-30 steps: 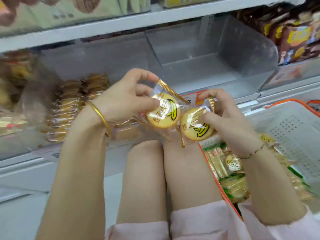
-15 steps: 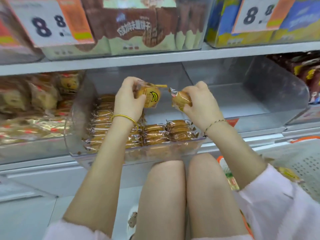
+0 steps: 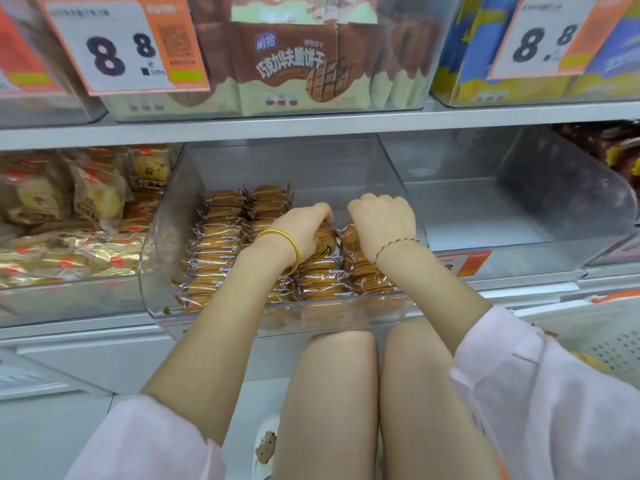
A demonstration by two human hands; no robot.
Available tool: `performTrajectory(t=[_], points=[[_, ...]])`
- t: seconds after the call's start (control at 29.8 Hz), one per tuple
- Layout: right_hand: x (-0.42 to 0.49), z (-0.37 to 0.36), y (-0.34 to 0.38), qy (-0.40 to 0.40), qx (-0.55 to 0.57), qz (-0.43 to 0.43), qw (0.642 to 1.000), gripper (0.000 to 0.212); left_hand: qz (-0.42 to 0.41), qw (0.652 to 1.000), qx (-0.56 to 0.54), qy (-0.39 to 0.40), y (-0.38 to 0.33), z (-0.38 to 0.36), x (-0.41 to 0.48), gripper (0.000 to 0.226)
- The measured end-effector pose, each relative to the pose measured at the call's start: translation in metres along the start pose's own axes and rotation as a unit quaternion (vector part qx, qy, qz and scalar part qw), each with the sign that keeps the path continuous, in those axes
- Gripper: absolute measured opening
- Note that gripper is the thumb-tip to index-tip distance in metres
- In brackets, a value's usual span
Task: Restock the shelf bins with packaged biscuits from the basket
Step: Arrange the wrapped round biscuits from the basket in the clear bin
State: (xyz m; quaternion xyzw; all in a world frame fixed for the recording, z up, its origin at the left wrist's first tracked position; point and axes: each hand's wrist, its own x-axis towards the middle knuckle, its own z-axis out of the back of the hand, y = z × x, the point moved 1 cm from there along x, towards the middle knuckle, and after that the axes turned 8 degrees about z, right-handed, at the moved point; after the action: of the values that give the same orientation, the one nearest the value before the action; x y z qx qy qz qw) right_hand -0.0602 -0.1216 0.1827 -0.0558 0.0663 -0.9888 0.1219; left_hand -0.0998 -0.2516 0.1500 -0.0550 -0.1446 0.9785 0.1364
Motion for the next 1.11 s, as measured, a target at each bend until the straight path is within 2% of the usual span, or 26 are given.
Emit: performTrajectory(t=[0.1, 0.27, 0.44, 0.64, 0.94, 1.11], points=[[0.0, -0.008, -0.002, 0.042, 0.002, -0.016, 0.999, 0.032, -0.009, 0.998, 0.056, 0.03, -0.003, -0.003, 0.007, 0.045], [-0.003, -0.012, -0.002, 0.075, -0.006, -0.021, 0.997, 0.031, -0.019, 0.992, 0.126, 0.023, -0.011, -0.015, 0.012, 0.048], [-0.005, -0.015, -0.001, 0.067, -0.001, -0.029, 0.997, 0.03, 0.001, 0.993, 0.102, 0.051, -0.008, -0.017, 0.015, 0.045], [-0.006, -0.015, 0.002, 0.115, 0.013, 0.007, 0.993, 0.032, 0.027, 0.992, 0.051, 0.115, -0.012, -0.012, 0.01, 0.052], [-0.005, -0.014, -0.003, 0.091, 0.006, -0.01, 0.996, 0.031, 0.024, 0.996, 0.028, 0.075, -0.013, -0.014, 0.002, 0.053], [0.001, -0.017, -0.005, 0.102, 0.002, -0.008, 0.995, 0.036, 0.02, 0.996, 0.066, 0.056, -0.013, -0.022, 0.007, 0.051]])
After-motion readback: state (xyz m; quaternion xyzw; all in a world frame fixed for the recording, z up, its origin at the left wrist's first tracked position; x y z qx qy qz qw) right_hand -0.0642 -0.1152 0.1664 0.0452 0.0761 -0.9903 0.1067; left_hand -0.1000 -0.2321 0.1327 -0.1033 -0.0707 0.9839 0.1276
